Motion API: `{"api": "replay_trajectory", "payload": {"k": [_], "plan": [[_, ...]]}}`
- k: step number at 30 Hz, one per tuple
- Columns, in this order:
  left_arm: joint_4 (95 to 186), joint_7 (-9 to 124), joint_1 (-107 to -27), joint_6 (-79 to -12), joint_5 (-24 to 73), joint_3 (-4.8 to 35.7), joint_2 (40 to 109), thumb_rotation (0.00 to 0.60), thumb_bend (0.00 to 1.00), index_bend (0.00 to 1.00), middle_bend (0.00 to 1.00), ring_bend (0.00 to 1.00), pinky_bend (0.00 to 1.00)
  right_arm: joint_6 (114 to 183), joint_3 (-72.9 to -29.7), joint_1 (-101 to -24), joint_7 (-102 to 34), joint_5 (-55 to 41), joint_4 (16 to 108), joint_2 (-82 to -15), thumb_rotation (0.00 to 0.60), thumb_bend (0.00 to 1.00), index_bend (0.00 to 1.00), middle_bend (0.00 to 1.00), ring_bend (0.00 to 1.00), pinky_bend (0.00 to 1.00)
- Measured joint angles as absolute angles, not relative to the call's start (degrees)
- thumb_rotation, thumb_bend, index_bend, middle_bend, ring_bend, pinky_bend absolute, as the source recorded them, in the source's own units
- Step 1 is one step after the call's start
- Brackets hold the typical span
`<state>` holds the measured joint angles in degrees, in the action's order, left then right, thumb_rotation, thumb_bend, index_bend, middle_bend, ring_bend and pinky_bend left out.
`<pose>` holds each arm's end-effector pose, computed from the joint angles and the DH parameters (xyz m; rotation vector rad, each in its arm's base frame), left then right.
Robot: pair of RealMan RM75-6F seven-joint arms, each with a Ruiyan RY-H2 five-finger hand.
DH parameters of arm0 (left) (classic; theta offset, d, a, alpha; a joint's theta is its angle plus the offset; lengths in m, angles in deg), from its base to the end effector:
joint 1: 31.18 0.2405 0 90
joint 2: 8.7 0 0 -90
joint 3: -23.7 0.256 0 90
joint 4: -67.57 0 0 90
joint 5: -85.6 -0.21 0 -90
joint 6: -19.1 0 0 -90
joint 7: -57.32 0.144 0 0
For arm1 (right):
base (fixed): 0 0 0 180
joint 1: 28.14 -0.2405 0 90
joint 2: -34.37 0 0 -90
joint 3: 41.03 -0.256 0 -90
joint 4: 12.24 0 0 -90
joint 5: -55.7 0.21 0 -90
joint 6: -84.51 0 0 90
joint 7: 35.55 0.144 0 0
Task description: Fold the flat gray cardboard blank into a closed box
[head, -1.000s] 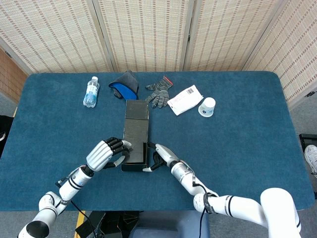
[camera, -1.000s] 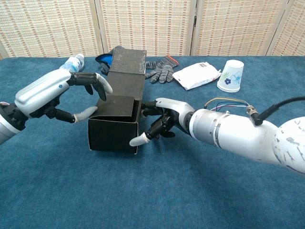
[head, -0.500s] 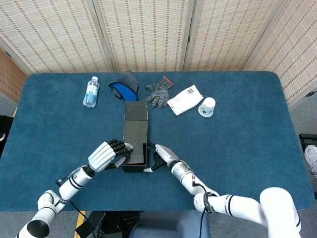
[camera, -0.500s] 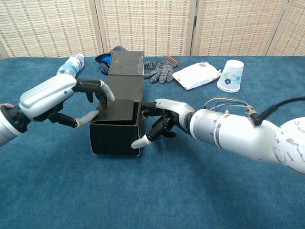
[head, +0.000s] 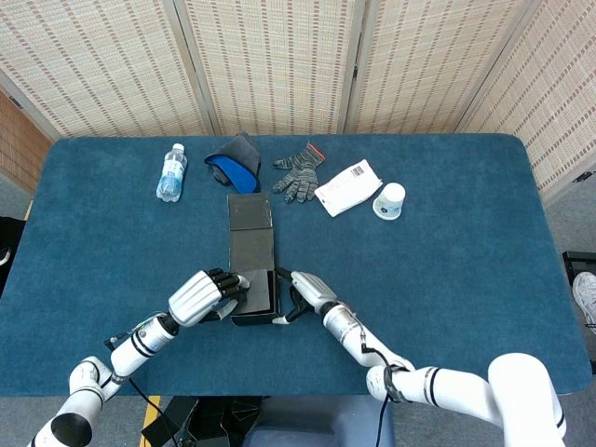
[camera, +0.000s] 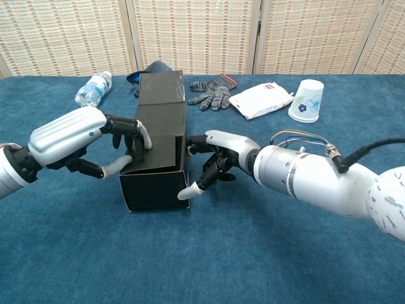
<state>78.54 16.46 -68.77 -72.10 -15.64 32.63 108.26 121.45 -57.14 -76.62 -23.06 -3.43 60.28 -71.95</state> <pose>-0.2102 0.3247 -0.0437 -2.0932 -0.5812 -1.4900 -0.0876 -0.3308 -0.1246 1.7735 -1.8432 1.1124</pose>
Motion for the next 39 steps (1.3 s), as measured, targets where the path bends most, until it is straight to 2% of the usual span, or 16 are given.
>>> {"api": "replay_trajectory", "payload": {"k": [17, 28, 39], "plan": [[80.9, 21.9, -70.0, -68.8, -18.1, 35.8, 106.1, 0.6, 0.09, 0.35, 0.34, 0.58, 0.51, 123.7, -54.5, -75.3, -17.4, -14.7, 58.1, -71.5, 0.6, 0.42, 0.4, 0.39, 0.77, 0.92], [83.7, 22.8, -70.9, -68.8, -19.3, 37.0, 104.6, 0.6, 0.09, 0.39, 0.34, 0.62, 0.52, 124.6, -53.6, -74.8, -15.2, -17.0, 58.0, -70.0, 0.6, 0.43, 0.4, 0.38, 0.77, 0.92], [84.4, 22.9, -71.3, -70.1, -19.6, 36.9, 104.8, 0.6, 0.09, 0.5, 0.48, 0.63, 0.52, 125.2, -53.2, -74.4, -14.0, -17.9, 59.2, -68.7, 0.6, 0.42, 0.4, 0.37, 0.77, 0.92]]}}
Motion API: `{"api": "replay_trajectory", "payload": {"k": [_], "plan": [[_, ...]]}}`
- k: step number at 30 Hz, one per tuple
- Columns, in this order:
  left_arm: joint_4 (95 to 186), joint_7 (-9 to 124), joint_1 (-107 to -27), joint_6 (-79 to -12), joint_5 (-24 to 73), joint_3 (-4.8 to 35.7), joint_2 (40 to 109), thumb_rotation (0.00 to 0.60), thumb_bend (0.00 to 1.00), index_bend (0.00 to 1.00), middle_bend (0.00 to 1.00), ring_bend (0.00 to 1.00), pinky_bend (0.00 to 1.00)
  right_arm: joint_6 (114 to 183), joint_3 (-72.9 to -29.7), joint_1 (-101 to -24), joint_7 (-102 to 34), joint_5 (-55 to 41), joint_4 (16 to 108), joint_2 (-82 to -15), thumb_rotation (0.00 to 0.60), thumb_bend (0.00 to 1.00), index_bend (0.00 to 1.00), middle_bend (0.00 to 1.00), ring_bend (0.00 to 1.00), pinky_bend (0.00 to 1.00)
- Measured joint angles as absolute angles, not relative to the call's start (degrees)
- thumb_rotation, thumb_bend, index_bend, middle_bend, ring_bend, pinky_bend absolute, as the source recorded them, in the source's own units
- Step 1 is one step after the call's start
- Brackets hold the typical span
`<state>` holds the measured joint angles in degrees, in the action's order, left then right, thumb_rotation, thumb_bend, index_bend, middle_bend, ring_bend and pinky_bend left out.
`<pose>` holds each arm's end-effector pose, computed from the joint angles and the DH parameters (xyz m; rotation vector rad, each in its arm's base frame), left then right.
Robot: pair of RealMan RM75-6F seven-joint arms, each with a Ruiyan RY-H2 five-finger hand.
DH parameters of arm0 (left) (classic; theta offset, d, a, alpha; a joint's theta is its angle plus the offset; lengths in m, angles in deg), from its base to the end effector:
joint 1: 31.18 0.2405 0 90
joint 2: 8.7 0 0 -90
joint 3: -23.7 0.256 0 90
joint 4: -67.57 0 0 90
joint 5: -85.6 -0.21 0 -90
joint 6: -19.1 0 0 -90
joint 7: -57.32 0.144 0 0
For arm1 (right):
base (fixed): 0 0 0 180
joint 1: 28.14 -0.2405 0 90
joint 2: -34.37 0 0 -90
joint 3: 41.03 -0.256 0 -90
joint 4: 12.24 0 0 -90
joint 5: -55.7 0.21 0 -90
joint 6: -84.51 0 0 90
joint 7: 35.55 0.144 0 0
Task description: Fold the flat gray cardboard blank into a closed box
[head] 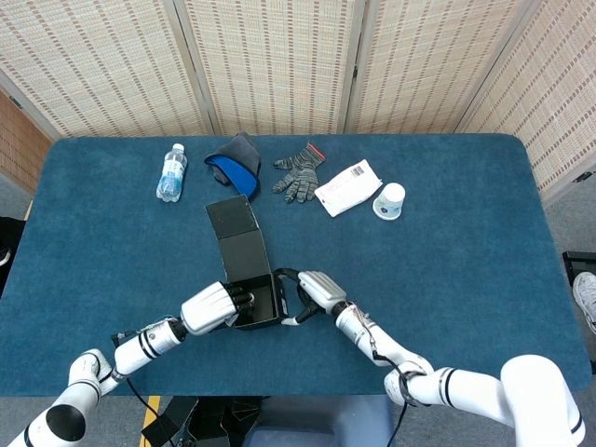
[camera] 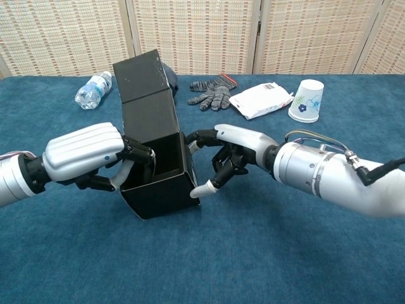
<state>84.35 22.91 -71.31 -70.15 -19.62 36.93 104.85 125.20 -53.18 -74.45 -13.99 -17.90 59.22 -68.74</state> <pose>-0.2025 0.3184 -0.0545 -2.2814 -0.4577 -1.3946 -0.1069 -0.3290 -0.1079 1.8774 -1.7020 1.1800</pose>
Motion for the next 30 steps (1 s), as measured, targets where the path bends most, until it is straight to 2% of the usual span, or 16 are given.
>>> {"api": "replay_trajectory", "payload": {"k": [5, 10, 15, 22, 28, 30], "plan": [[84.0, 23.1, -71.2, -71.0, -19.3, 36.5, 105.3, 0.6, 0.09, 0.46, 0.46, 0.63, 0.52, 125.5, -52.8, -74.2, -13.6, -18.1, 59.0, -69.0, 0.6, 0.42, 0.4, 0.37, 0.77, 0.92], [83.6, 23.2, -71.0, -71.8, -18.6, 35.7, 105.4, 0.6, 0.09, 0.4, 0.32, 0.58, 0.52, 126.0, -52.8, -74.0, -12.7, -18.3, 58.8, -69.3, 0.6, 0.41, 0.4, 0.37, 0.77, 0.92], [83.6, 23.5, -70.4, -72.6, -18.5, 35.6, 105.2, 0.6, 0.09, 0.4, 0.28, 0.51, 0.52, 126.4, -52.7, -73.9, -12.0, -18.9, 58.7, -69.3, 0.6, 0.32, 0.39, 0.35, 0.77, 0.92], [84.0, 24.3, -69.1, -73.1, -18.2, 35.6, 104.4, 0.6, 0.09, 0.39, 0.27, 0.44, 0.52, 126.4, -52.5, -73.9, -11.3, -19.3, 58.9, -68.9, 0.6, 0.21, 0.2, 0.28, 0.76, 0.91], [84.5, 25.1, -68.5, -73.0, -18.3, 35.8, 103.8, 0.6, 0.09, 0.37, 0.27, 0.44, 0.52, 125.7, -52.4, -74.0, -11.4, -19.2, 59.9, -67.9, 0.6, 0.11, 0.02, 0.19, 0.74, 0.9], [84.6, 25.2, -68.5, -72.9, -18.4, 35.8, 103.7, 0.6, 0.09, 0.37, 0.27, 0.45, 0.52, 125.3, -52.3, -74.1, -11.6, -19.1, 60.5, -67.3, 0.6, 0.08, 0.0, 0.15, 0.73, 0.89]]}}
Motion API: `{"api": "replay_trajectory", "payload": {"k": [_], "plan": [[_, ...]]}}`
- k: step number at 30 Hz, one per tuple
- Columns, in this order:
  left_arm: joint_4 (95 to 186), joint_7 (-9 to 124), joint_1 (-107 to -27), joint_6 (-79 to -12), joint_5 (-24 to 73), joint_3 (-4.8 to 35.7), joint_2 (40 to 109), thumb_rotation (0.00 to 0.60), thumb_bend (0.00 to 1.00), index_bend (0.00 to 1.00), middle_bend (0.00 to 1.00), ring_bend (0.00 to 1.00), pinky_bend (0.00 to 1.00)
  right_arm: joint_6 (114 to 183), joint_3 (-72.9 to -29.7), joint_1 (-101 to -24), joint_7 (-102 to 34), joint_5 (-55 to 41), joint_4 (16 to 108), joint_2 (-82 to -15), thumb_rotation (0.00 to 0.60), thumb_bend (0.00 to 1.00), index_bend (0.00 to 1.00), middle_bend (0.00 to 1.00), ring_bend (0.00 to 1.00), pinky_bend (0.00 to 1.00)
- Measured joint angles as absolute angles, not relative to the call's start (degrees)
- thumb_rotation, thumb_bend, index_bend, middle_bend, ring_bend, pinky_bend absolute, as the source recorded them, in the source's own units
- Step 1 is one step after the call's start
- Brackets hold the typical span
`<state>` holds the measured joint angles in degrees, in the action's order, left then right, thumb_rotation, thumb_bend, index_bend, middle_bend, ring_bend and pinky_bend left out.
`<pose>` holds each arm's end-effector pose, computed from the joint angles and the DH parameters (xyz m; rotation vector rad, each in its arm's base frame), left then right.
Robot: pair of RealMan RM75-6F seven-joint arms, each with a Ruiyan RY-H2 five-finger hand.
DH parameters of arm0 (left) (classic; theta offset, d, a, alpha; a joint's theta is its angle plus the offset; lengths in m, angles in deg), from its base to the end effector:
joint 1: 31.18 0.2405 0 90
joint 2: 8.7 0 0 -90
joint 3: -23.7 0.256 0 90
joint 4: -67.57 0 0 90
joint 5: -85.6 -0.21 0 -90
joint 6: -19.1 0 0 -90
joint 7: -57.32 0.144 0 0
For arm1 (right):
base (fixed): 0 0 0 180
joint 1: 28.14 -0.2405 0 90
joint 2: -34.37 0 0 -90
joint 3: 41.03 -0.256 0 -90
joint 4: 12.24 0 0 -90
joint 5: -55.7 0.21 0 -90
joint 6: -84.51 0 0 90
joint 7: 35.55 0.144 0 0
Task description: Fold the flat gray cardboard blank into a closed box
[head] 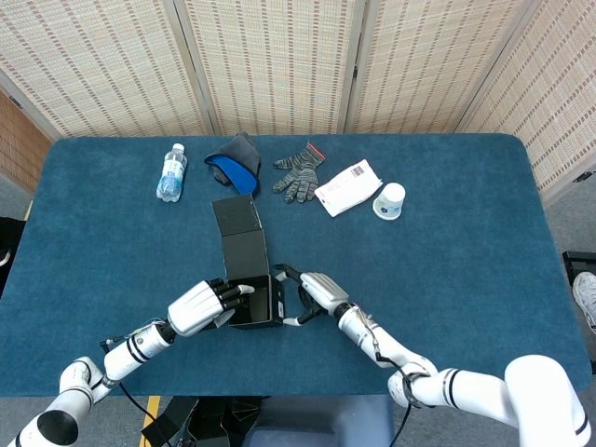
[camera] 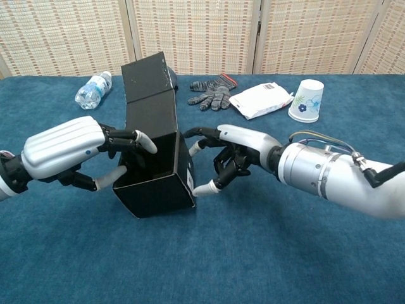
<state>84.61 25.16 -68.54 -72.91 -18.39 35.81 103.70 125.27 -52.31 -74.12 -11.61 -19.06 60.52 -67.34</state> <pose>-0.2171 0.3129 -0.0393 -2.1961 -0.4297 -1.4025 -0.1102 -0.3257 -0.1037 1.8814 -1.7300 1.1829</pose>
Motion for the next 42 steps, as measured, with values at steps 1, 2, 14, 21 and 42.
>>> {"api": "replay_trajectory", "payload": {"k": [1, 2, 14, 21, 42], "plan": [[84.6, 25.3, -68.6, -72.9, -18.5, 35.9, 103.7, 0.6, 0.09, 0.37, 0.27, 0.46, 0.52, 125.0, -52.3, -74.2, -11.7, -19.0, 60.9, -67.0, 0.6, 0.07, 0.0, 0.13, 0.72, 0.88], [84.6, 25.3, -68.6, -72.9, -18.5, 35.9, 103.7, 0.6, 0.09, 0.37, 0.27, 0.46, 0.52, 124.8, -52.3, -74.2, -11.9, -18.9, 61.3, -66.7, 0.6, 0.06, 0.0, 0.12, 0.72, 0.87], [85.3, 26.5, -69.3, -72.5, -19.1, 36.1, 103.7, 0.6, 0.09, 0.38, 0.3, 0.5, 0.52, 124.9, -52.5, -72.7, -16.1, -14.6, 69.6, -58.5, 0.6, 0.05, 0.0, 0.11, 0.71, 0.86], [86.4, 27.9, -70.2, -72.3, -19.5, 36.2, 103.3, 0.6, 0.09, 0.38, 0.31, 0.53, 0.52, 126.7, -54.1, -70.6, -15.8, -12.0, 74.3, -52.7, 0.6, 0.04, 0.0, 0.11, 0.71, 0.86], [98.3, 36.0, -70.9, -74.0, -18.6, 33.6, 97.7, 0.6, 0.09, 0.28, 0.22, 0.36, 0.52, 127.8, -53.9, -68.0, -14.3, -10.1, 76.0, -50.2, 0.6, 0.04, 0.0, 0.13, 0.71, 0.86]]}}
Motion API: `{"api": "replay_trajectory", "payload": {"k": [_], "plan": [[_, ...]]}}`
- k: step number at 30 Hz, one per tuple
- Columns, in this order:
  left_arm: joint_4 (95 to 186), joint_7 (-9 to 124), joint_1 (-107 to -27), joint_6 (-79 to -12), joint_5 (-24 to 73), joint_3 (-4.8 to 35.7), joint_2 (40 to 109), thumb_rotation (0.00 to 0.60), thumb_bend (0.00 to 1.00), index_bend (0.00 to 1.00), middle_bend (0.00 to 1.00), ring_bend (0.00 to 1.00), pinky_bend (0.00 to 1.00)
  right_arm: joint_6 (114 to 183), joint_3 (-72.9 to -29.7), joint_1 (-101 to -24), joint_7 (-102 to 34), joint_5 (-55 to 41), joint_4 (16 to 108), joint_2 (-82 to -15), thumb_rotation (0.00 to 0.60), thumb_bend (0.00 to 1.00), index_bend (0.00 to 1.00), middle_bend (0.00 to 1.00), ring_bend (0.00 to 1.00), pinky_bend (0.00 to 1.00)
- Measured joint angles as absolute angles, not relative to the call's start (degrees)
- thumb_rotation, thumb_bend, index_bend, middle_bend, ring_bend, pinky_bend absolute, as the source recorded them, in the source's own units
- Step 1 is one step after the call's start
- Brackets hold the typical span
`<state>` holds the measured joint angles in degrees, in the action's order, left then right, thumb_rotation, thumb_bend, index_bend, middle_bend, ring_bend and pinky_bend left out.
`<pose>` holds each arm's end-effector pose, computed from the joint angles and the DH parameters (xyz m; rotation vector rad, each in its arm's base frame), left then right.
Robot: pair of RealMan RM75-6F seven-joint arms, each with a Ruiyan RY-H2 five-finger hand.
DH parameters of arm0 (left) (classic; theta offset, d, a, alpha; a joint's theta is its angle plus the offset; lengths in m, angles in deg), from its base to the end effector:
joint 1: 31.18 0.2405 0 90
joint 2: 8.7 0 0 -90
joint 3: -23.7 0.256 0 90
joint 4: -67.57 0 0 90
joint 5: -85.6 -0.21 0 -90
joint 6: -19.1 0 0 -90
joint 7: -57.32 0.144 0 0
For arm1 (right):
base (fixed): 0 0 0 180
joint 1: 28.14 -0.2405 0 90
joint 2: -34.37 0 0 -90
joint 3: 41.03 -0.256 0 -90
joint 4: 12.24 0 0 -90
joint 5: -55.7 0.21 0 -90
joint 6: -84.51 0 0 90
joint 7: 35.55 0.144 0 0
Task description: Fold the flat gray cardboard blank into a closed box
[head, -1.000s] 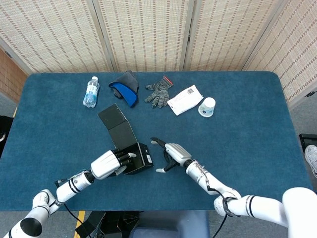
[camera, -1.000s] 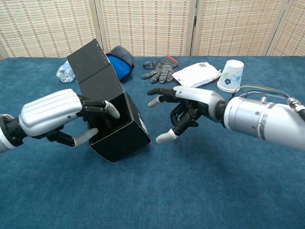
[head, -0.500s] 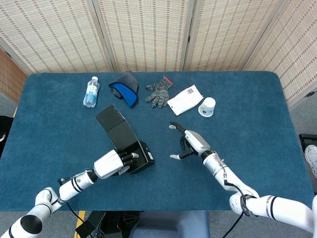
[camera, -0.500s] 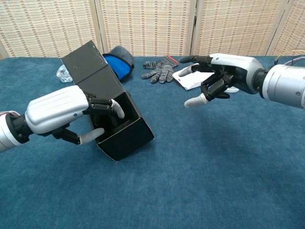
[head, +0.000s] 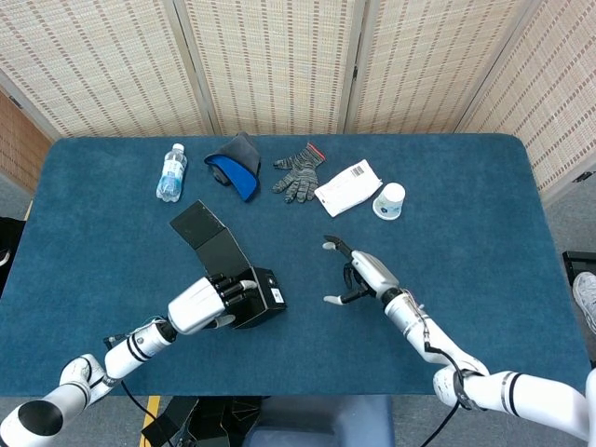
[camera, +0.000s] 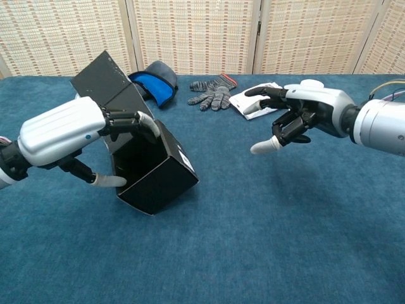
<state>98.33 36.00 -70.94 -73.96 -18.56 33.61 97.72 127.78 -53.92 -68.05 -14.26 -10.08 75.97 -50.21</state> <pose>-0.1967 0.3124 -0.0253 -2.1439 -0.3100 -1.4517 -0.1534 -0.3339 -0.0147 1.6364 -1.7745 1.1857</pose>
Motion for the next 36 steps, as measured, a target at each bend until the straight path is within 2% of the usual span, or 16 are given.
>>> {"api": "replay_trajectory", "payload": {"k": [4, 14, 23, 31, 36], "plan": [[101.1, 37.9, -71.2, -73.9, -18.7, 33.1, 96.5, 0.6, 0.09, 0.28, 0.21, 0.37, 0.52, 127.6, -53.4, -67.9, -14.4, -10.3, 75.7, -50.7, 0.6, 0.04, 0.0, 0.13, 0.71, 0.86], [106.5, 40.0, -72.4, -74.9, -18.5, 30.4, 94.5, 0.6, 0.09, 0.25, 0.19, 0.31, 0.52, 127.9, -52.1, -67.0, -15.2, -10.9, 75.3, -50.9, 0.6, 0.04, 0.0, 0.14, 0.71, 0.86], [113.0, 39.7, -69.1, -76.3, -14.0, 26.9, 92.0, 0.6, 0.09, 0.23, 0.19, 0.29, 0.52, 129.1, -50.6, -65.9, -17.0, -11.8, 75.6, -51.2, 0.6, 0.04, 0.0, 0.16, 0.71, 0.86], [119.9, 36.0, -64.5, -74.7, -8.6, 24.6, 88.4, 0.6, 0.09, 0.14, 0.15, 0.28, 0.52, 130.9, -50.4, -64.9, -18.2, -12.2, 77.0, -50.2, 0.6, 0.04, 0.0, 0.16, 0.71, 0.86], [124.9, 32.0, -62.7, -71.3, -6.0, 24.5, 85.5, 0.6, 0.09, 0.02, 0.08, 0.2, 0.49, 132.0, -51.0, -63.9, -18.3, -11.9, 80.3, -46.9, 0.6, 0.04, 0.0, 0.18, 0.71, 0.86]]}}
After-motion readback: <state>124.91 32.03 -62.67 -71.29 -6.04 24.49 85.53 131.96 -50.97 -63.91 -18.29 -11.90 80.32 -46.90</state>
